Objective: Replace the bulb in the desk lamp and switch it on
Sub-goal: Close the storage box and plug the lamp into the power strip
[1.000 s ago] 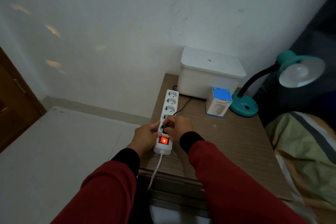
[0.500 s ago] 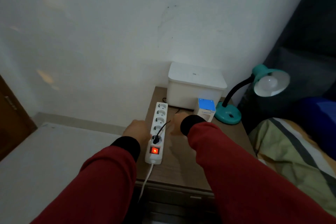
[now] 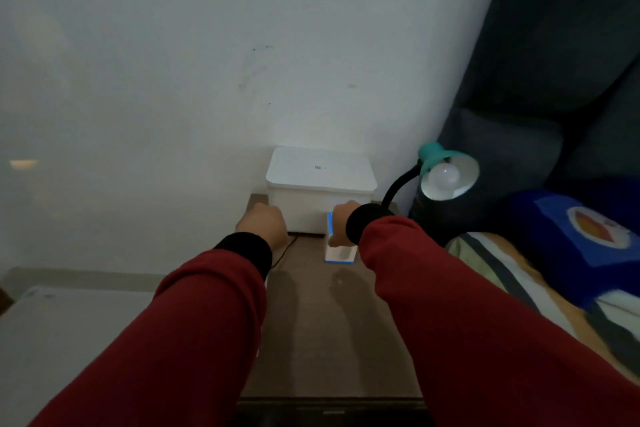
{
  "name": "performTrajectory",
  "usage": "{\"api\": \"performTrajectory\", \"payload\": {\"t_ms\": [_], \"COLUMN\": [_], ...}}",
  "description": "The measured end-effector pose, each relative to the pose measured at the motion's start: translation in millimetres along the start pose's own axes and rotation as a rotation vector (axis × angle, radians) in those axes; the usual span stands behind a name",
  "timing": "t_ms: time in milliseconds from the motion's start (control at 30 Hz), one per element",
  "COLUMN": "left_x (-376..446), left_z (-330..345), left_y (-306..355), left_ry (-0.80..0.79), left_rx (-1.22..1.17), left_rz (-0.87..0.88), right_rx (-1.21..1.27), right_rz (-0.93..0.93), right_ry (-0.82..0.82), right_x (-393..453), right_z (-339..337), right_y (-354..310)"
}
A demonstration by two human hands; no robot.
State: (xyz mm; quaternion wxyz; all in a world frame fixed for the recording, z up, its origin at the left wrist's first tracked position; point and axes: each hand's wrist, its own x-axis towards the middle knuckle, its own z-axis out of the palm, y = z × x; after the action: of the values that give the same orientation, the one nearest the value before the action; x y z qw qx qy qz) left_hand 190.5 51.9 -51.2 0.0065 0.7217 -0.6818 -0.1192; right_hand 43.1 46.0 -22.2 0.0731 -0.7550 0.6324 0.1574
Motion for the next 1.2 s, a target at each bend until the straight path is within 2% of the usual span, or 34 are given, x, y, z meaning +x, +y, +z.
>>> {"api": "performTrajectory", "payload": {"t_ms": [300,533,733,933,1067,1200], "left_x": [42,78,92,97,106,113], "left_z": [9,47,92,139,173,197], "left_y": [100,161,188,195,192,190], "left_ry": [-0.024,-0.060,-0.083,0.033,0.108,0.188], "left_rx": [0.059,0.063,-0.040,-0.270,-0.363,-0.415], "left_rz": [0.161,0.293,0.275,0.308,0.339,0.352], "right_rx": [0.039,0.136,0.330,0.545,0.576,0.527], "right_rz": [0.134,0.197,0.212,0.231,0.203,0.171], "right_ry": [-0.008,-0.019,0.010,0.216,0.369,0.629], "right_x": [20,36,65,82,95,108], "right_z": [18,48,94,146,182,209], "right_y": [101,157,181,184,183,184]}}
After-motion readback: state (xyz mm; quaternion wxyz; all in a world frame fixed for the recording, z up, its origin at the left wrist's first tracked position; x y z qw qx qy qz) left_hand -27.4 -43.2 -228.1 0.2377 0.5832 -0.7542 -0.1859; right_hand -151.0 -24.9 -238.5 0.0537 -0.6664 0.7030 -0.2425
